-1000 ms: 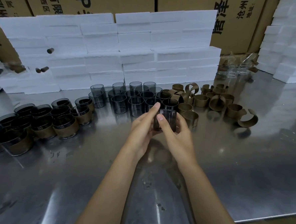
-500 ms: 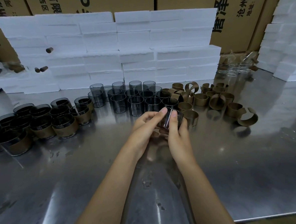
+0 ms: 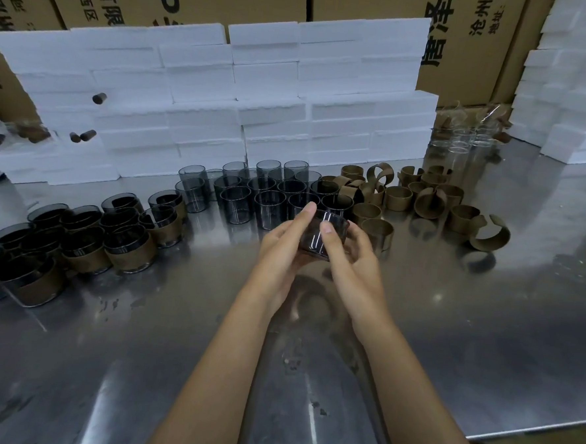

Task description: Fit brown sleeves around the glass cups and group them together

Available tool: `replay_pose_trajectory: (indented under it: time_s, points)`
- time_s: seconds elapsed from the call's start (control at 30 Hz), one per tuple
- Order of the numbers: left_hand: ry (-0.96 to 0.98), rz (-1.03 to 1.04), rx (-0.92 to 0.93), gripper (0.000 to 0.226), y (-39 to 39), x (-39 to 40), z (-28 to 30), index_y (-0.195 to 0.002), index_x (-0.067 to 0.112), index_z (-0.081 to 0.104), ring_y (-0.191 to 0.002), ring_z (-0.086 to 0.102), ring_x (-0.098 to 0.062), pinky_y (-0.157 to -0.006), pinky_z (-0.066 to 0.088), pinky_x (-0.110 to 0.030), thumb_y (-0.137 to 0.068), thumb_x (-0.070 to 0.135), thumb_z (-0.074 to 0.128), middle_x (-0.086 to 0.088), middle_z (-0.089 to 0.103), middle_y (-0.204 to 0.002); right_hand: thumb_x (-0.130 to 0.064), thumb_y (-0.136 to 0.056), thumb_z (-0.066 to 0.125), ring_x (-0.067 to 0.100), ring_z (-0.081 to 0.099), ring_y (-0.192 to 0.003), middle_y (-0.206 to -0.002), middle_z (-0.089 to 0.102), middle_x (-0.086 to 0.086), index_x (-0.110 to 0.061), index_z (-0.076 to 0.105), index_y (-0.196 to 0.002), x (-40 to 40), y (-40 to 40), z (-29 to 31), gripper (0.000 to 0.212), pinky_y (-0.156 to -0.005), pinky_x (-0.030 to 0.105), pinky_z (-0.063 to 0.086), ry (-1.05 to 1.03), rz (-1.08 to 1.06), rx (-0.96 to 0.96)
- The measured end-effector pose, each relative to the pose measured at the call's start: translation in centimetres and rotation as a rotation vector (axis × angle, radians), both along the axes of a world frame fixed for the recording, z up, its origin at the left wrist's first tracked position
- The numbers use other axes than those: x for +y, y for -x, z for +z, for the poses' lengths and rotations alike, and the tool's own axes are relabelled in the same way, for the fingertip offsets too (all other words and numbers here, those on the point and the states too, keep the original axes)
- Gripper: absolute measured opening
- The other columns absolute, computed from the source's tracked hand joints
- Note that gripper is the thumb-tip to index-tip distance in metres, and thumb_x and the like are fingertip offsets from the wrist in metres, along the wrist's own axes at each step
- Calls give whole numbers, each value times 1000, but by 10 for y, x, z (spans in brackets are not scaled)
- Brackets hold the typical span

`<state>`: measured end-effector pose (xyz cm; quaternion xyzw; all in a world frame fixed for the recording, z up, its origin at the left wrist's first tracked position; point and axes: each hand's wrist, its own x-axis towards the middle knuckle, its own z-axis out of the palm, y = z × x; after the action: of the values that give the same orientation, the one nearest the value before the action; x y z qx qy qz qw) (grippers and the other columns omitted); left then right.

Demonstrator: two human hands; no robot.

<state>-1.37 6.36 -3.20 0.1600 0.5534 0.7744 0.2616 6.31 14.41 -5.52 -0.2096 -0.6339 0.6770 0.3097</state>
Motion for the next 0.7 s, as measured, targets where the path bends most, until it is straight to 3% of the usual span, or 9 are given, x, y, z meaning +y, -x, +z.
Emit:
replay_pose_trajectory:
  time_s: [0.1, 0.2, 0.33, 0.47, 0.53, 0.6, 0.7]
  points:
    - [20, -75, -29, 32, -2, 2, 0, -100, 15, 82, -91, 74, -22, -73, 61, -31, -99, 40, 62, -11, 78, -102, -54, -91, 70, -8, 67, -102, -108, 75, -18, -34, 67, -120, -1, 0, -2, 35, -96, 22, 52, -53, 64, -31]
    - [103, -66, -16, 33, -4, 7, -2, -78, 30, 83, -86, 76, -15, -72, 59, -32, -98, 43, 60, -1, 79, -93, -53, -90, 72, -6, 69, -100, -109, 76, -13, -31, 68, -118, -1, 0, -3, 36, -84, 15, 51, -31, 49, -15]
    - [170, 59, 108, 22, -3, 7, -4, -86, 31, 78, -87, 73, -15, -69, 55, -30, -91, 50, 69, 2, 77, -92, -57, -91, 65, -20, 63, -88, -105, 69, -17, -20, 57, -127, 1, 3, -5, 52, -67, 0, 45, -29, -25, 6]
    - [153, 62, 161, 43, -6, 6, -4, -104, 12, 73, -89, 70, -20, -81, 56, -41, -84, 50, 80, -6, 74, -98, -59, -100, 42, -34, 50, -76, -98, 53, -28, -18, 42, -141, 4, 7, -9, 59, -63, -8, 36, -96, -68, -55]
    - [171, 51, 167, 43, -8, 6, -4, -107, 9, 73, -86, 70, -21, -82, 56, -43, -87, 47, 78, -8, 74, -97, -57, -104, 35, -26, 56, -91, -105, 56, -23, -16, 42, -144, 5, 7, -10, 58, -66, -7, 36, -108, -79, -61]
    - [176, 53, 155, 40, -8, 5, -4, -107, 9, 73, -83, 69, -21, -80, 56, -41, -91, 45, 75, -10, 74, -97, -55, -106, 31, 1, 58, -115, -119, 60, -11, -16, 45, -147, 5, 6, -10, 58, -76, -1, 40, -125, -82, -71]
    - [179, 178, 248, 20, -5, 6, -6, -99, 14, 70, -89, 64, -18, -79, 53, -33, -96, 34, 71, -7, 71, -100, -43, -110, 31, 18, 60, -121, -123, 65, -1, -15, 53, -144, 7, 5, -13, 49, -96, 25, 49, -158, -110, -43]
